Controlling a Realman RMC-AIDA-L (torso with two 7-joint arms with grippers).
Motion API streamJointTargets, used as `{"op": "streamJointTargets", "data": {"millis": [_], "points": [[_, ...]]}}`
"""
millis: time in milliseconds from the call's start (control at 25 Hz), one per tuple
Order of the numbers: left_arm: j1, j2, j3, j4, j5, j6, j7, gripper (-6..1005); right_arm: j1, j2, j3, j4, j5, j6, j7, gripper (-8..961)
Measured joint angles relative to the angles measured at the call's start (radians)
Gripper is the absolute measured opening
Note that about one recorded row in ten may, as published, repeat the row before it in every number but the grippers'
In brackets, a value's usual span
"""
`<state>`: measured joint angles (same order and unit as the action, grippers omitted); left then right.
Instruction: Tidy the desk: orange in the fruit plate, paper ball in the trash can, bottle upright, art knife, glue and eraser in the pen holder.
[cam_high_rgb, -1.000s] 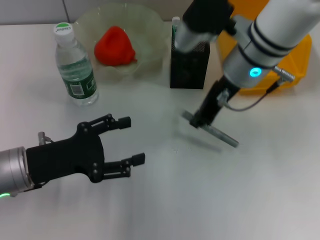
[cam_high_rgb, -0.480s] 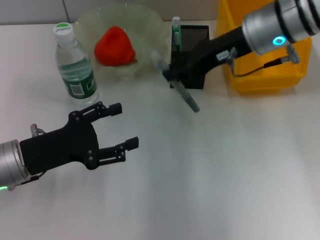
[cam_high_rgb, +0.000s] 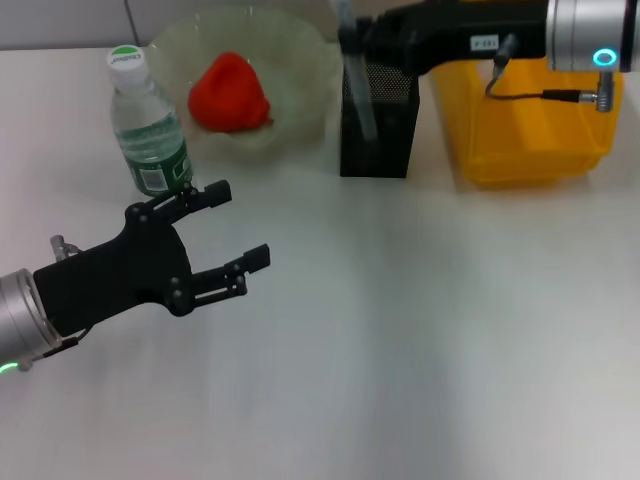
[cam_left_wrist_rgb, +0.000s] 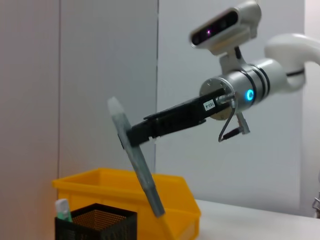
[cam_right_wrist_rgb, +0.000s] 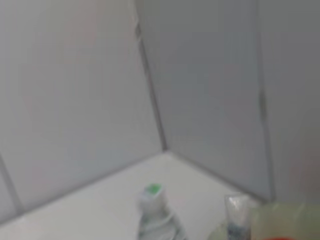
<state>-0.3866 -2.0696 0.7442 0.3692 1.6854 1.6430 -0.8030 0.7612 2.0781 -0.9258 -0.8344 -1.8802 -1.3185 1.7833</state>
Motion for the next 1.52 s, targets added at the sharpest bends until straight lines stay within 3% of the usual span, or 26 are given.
{"op": "streamJointTargets", "data": {"millis": [640, 1120, 1520], "points": [[-0.008, -0.001, 0.000, -0.023, -0.036, -0.024, 0.002, 859, -0.011, 0.000, 0.044, 0.268, 0.308, 0.244, -0.336, 177], [-0.008, -0.001, 0.000, -0.023, -0.036, -0.023, 0.002, 859, 0.028, 0.005, 0.030, 0.403, 0.380, 0.357, -0.518, 233], [-0.011, -0.001, 0.000, -0.023, -0.036, -0.025, 0.002, 859, 0.025, 0.010, 0.028, 0.448, 0.446, 0.358, -0.632, 280]]}}
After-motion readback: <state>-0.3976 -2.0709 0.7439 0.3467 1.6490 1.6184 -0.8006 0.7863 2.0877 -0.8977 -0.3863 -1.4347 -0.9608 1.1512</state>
